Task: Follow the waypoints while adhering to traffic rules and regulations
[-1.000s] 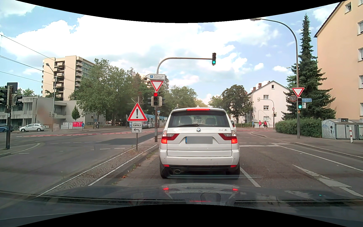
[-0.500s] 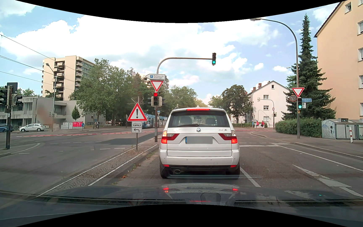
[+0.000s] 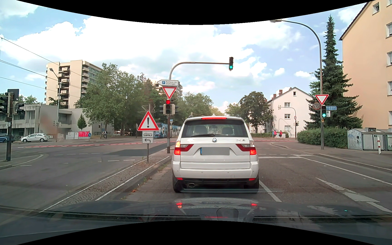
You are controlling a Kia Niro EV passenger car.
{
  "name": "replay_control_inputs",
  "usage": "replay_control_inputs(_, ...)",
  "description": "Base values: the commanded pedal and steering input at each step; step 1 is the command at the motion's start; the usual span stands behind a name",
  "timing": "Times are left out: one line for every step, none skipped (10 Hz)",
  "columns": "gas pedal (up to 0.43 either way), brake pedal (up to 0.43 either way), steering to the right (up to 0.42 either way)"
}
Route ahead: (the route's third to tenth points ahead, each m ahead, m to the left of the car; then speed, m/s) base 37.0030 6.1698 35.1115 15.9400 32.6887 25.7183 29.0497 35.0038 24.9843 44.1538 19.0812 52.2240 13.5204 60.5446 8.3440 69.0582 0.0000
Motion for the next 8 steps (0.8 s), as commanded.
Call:
replay_control_inputs(0.0, 0.287, -0.004)
replay_control_inputs(0.0, 0.287, -0.004)
replay_control_inputs(0.0, 0.287, -0.004)
replay_control_inputs(0.0, 0.287, -0.004)
replay_control_inputs(0.0, 0.287, -0.004)
replay_control_inputs(0.0, 0.287, -0.004)
replay_control_inputs(0.0, 0.287, -0.004)
replay_control_inputs(0.0, 0.287, -0.004)
